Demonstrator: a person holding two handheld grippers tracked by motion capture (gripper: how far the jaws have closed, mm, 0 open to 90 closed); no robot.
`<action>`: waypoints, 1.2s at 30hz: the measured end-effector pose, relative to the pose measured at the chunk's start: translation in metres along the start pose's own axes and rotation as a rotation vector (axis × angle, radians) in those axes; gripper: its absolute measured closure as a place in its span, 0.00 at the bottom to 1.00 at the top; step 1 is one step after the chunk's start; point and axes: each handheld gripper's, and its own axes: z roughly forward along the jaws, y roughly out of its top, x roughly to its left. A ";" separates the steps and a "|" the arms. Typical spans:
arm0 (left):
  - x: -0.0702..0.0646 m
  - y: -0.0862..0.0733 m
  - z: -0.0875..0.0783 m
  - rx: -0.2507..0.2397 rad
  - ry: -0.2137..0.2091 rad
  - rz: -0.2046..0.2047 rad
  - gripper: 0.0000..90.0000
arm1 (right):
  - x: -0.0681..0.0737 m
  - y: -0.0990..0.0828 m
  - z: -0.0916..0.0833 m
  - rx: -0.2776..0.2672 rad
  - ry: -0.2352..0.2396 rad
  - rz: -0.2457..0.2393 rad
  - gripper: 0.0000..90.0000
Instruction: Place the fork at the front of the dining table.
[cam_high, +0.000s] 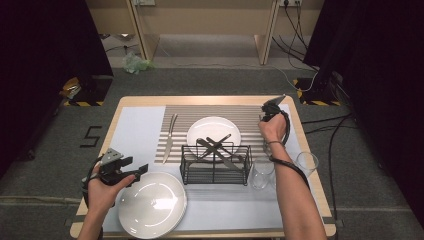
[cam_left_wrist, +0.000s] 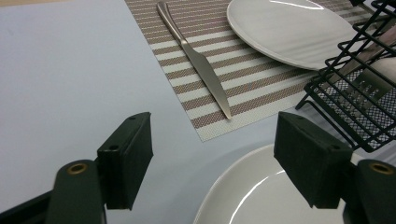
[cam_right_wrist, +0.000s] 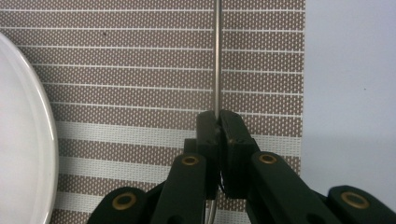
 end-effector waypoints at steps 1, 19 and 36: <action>0.000 0.000 0.000 0.000 0.000 0.000 0.31 | 0.000 0.000 0.000 0.002 0.001 0.003 0.97; 0.000 0.000 -0.001 -0.002 0.000 0.000 0.31 | -0.001 -0.002 0.005 0.027 -0.004 -0.017 0.92; 0.000 0.000 -0.001 -0.004 0.000 0.000 0.31 | 0.000 -0.005 -0.002 0.052 -0.023 -0.029 0.97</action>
